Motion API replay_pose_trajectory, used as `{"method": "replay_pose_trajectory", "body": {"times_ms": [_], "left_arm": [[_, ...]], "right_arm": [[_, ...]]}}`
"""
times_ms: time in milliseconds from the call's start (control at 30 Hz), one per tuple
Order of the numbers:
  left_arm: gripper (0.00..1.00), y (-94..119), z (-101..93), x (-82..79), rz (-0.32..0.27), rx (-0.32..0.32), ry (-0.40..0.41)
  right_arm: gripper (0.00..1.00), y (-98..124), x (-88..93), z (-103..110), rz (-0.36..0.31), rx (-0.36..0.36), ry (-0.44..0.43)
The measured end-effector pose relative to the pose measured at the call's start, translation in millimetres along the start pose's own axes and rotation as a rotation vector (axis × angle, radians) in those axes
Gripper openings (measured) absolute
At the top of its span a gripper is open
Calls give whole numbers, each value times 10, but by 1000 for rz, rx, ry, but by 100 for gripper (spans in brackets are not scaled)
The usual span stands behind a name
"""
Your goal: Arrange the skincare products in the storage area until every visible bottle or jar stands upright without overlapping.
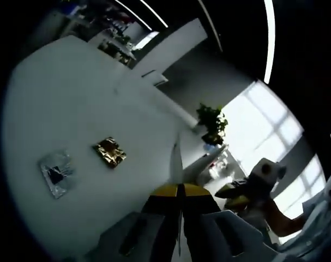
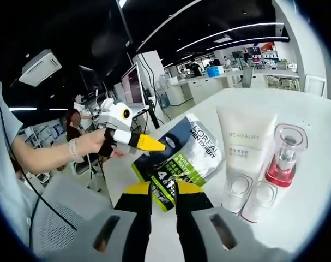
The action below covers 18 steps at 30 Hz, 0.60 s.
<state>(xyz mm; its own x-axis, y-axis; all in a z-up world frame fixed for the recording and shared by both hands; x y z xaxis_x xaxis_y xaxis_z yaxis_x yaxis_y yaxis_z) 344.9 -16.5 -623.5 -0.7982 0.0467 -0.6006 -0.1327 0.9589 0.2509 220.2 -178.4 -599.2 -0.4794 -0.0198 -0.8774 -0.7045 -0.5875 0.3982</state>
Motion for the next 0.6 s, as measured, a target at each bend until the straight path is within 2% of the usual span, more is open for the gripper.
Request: {"method": "replay_pose_trajectory", "body": {"times_ms": [167,267,433,600], "left_arm": [[0,-88,35,17,-10,-29,20],[0,-134,89,53,-3,-77,35],[0,-186,140,114,-8,-116,39],[0,-244,181,144,-4,-156,40]], "right_arm": [[19,-85,82,12,35,12,18],[18,-149,143,7,76,37,69],[18,-256,222,-10,86,69,86],[19,-363,296,-11,152,68,143]]}}
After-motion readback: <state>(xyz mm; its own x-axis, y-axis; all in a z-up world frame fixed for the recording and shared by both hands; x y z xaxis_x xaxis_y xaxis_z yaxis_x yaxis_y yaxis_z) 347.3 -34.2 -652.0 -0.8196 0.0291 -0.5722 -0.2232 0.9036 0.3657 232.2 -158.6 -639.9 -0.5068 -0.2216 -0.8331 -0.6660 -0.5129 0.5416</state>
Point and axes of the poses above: the point that each gripper's makers call its tool centre point, and the gripper's own axes: y roughly backward along the fingers, z roughly to its left, x roughly out of its underside, the point moved 8 cm from there along y, roughly backward along the fingers, and after that the axes turned 1 degree about x, right-handed, at the moved point
